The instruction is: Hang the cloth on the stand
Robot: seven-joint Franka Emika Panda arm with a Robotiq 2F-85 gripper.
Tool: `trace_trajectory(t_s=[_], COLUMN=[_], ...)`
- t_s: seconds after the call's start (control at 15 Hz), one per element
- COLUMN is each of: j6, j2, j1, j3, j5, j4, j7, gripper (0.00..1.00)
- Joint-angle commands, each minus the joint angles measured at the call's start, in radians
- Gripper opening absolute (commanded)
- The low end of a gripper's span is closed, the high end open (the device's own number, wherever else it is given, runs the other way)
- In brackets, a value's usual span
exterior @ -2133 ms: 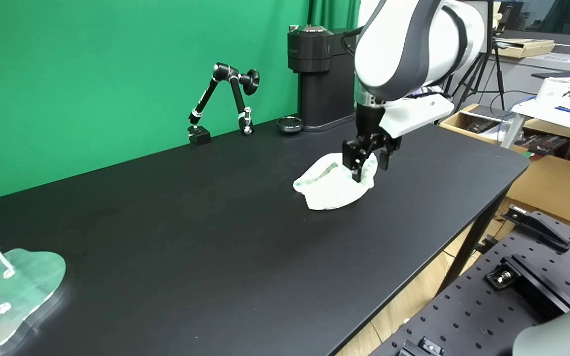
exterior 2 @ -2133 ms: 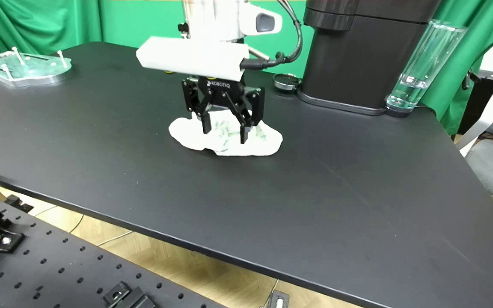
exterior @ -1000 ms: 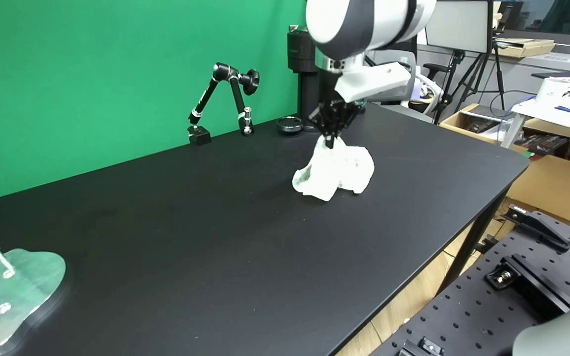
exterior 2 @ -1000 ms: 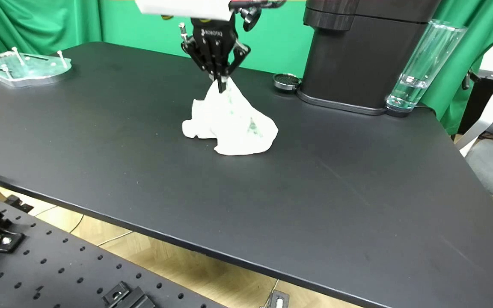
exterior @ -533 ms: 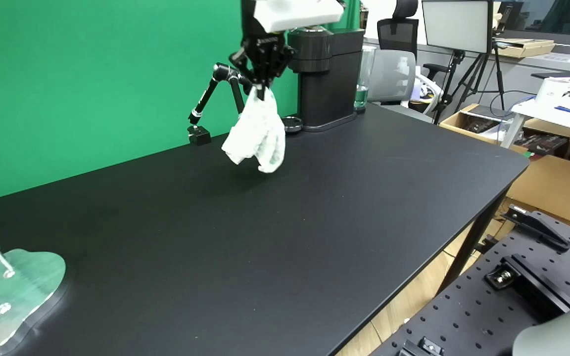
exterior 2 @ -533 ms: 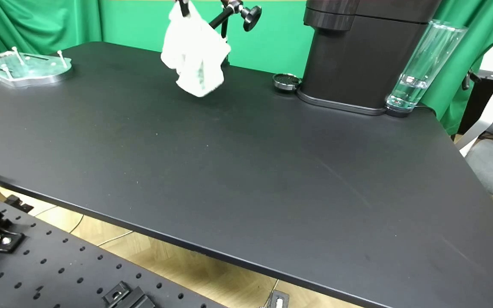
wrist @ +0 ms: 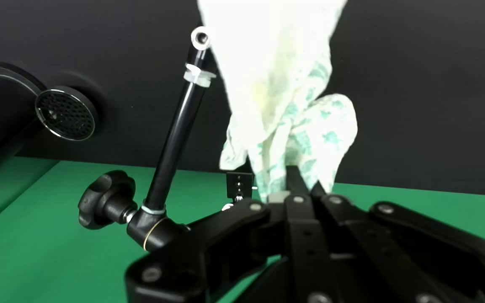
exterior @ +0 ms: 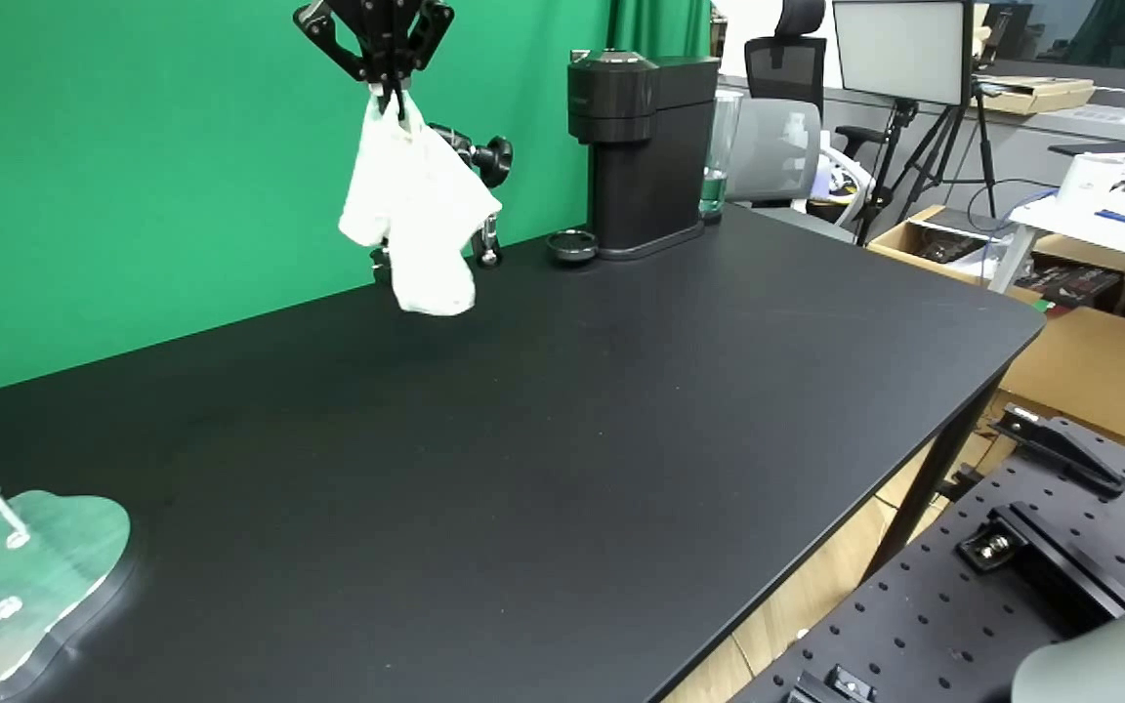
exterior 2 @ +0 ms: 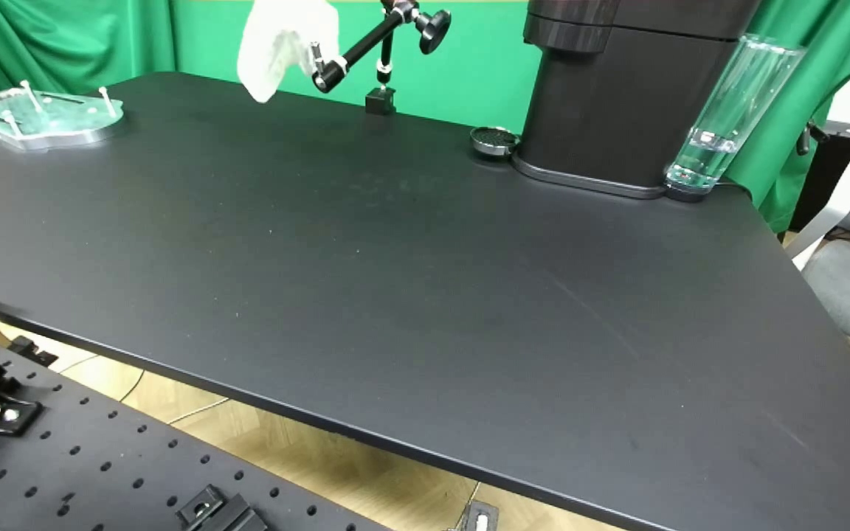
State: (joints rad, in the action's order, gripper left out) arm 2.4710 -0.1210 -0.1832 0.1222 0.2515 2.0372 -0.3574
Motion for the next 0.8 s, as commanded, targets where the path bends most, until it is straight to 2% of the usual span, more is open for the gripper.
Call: trace_trajectory(t_s=[0.0, 0.07, 0.73], j6=[-0.046, -0.023, -0.009], j2=[-0.054, -0.069, -0.103], j1=[-0.021, -0.001, 0.044], j3=[-0.012, -0.028, -0.12], j5=[0.046, 0.033, 0.018], j4=[-0.094, -0.086, -0.056], j7=[-0.083, -0.051, -0.041], gripper=[0.0, 0.0, 0.0])
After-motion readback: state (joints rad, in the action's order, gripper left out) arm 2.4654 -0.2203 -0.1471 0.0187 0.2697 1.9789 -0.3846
